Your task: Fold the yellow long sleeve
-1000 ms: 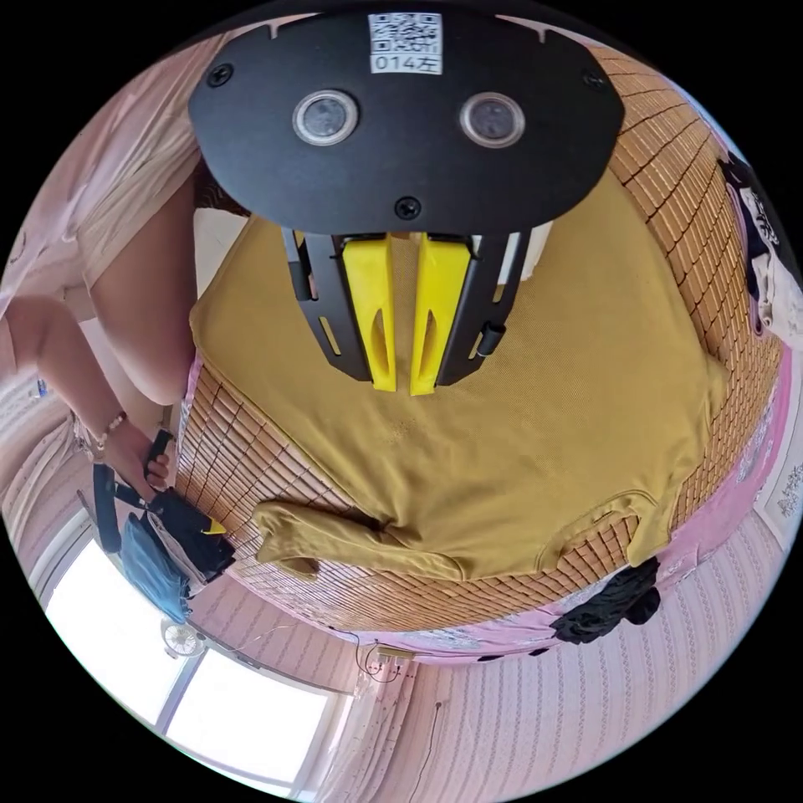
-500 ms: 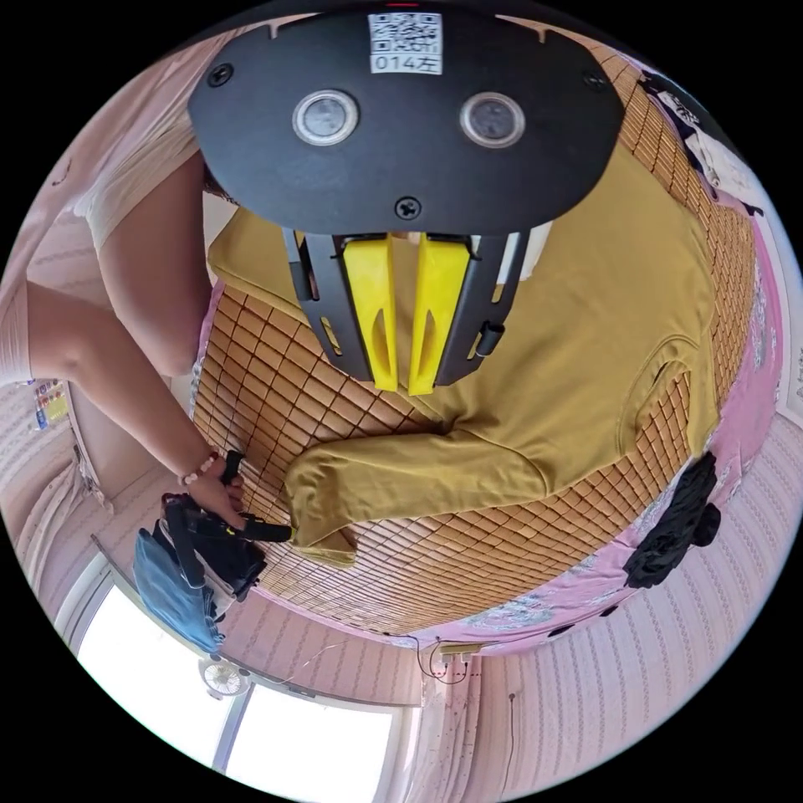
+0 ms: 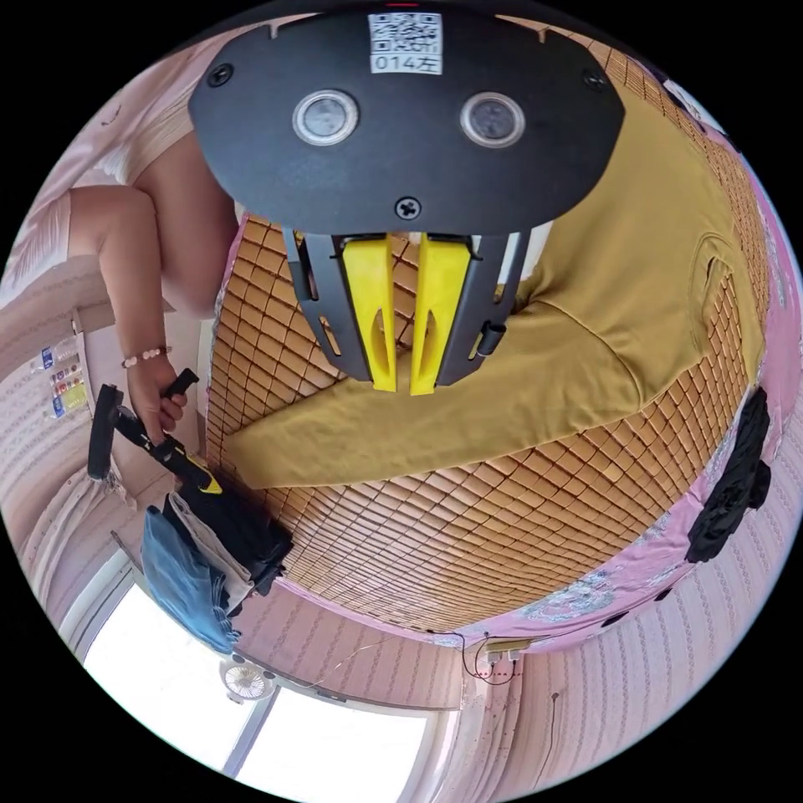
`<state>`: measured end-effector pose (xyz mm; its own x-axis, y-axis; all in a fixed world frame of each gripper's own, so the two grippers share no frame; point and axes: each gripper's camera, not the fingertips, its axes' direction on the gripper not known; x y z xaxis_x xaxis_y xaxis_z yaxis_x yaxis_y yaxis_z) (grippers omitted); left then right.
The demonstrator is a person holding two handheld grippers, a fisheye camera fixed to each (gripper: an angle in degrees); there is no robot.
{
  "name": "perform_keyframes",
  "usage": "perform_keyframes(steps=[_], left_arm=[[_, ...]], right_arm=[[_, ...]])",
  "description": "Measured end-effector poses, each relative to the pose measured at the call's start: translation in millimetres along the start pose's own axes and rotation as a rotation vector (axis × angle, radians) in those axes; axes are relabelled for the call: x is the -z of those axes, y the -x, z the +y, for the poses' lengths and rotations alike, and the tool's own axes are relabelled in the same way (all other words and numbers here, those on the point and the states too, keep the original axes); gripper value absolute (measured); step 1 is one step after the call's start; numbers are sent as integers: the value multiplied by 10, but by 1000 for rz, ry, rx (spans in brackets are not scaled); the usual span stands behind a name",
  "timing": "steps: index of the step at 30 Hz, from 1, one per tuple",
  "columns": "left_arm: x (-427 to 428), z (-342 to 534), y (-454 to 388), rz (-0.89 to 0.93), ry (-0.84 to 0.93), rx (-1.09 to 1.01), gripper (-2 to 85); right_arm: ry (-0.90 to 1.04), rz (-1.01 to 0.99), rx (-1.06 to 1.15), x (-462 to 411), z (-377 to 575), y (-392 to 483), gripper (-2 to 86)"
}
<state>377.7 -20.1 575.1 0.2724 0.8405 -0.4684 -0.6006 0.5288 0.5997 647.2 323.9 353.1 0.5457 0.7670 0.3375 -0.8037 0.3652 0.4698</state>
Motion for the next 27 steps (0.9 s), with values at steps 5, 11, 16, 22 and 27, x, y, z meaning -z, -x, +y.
perform_keyframes(steps=[5, 11, 16, 22, 27], left_arm=[[-471, -141, -60, -10, 120, -8, -4], [-410, -233, -1, 46, 120, 38, -10], [-137, -199, -29, 36, 82, 29, -10], [683, 471, -81, 55, -51, -59, -10], [1259, 1433, 115, 7, -55, 75, -10]], right_arm=[[225, 67, -30, -543, 55, -144, 1], [196, 123, -41, -642, 133, -132, -4], [186, 104, -45, -776, 247, -80, -3], [91, 46, 25, -588, 567, 201, -2], [247, -81, 288, -564, 1011, 950, 1]])
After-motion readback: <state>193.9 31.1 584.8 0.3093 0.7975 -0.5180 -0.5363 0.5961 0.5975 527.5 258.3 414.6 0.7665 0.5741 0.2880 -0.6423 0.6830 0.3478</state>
